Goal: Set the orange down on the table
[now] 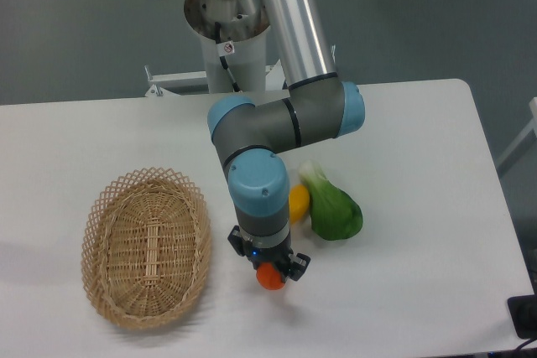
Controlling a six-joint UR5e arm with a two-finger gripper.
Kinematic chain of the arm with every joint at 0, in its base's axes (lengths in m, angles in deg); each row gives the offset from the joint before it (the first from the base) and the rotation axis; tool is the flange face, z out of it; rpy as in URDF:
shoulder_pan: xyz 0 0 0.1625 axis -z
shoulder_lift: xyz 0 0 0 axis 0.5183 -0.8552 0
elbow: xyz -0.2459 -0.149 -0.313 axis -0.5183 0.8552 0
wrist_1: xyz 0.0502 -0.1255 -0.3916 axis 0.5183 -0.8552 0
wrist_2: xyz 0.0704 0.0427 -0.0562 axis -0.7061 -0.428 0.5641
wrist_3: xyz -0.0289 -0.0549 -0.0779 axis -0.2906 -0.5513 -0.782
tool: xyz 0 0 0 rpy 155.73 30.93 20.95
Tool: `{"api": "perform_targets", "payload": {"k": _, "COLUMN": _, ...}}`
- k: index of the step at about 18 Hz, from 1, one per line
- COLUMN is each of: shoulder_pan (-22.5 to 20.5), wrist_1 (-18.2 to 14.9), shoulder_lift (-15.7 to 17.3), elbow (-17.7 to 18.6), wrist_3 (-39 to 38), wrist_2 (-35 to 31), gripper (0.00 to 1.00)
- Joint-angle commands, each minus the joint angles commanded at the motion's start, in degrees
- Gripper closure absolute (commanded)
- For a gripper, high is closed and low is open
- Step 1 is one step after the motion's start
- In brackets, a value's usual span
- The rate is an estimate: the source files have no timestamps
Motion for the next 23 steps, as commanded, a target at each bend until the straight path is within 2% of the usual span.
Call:
{"api": "perform_targets", "payload": {"k": 3, "shoulder_pan": 0.3, "wrist_1": 0.4, "shoulder_lift": -0.4, "elbow": 1.0, "wrist_3": -0.7, "wrist_2": -0.4, "gripper": 0.47}}
{"api": "perform_targets", "payload": {"k": 5, "shoulder_pan": 0.4, "wrist_1": 1.4, "shoulder_lift": -0.5, "elbow": 1.2, "wrist_3": -0.7, "wrist_2": -0.7, "gripper": 0.42}}
{"api": "perform_targets", "payload": {"k": 9, "shoulder_pan": 1.0, "wrist_1": 2.9, "shoulder_lift": -0.7, "elbow": 1.9, "wrist_3": -0.7, "wrist_2": -0.9, "gripper": 0.43}}
{"api": "perform_targets", "payload": {"k": 13, "shoulder_pan": 1.2, "wrist_1": 2.9, "shoulder_lift": -0.7, "elbow": 1.8, "wrist_3": -0.7, "wrist_2": -0.9, "gripper": 0.42}}
{"api": "perform_targets", "payload": {"k": 16, "shoulder_pan": 1.1, "wrist_1": 3.0, "shoulder_lift": -0.7, "elbow": 1.9, "wrist_3": -0.7, "wrist_2": -0.9, "gripper": 0.28}}
{"api": "perform_targets", "payload": {"k": 23, "shoulder_pan": 1.1, "wrist_1": 2.9, "shoulder_lift": -0.5, "elbow": 1.9, "wrist_3": -0.4, "wrist_2": -0.9, "gripper": 0.2}}
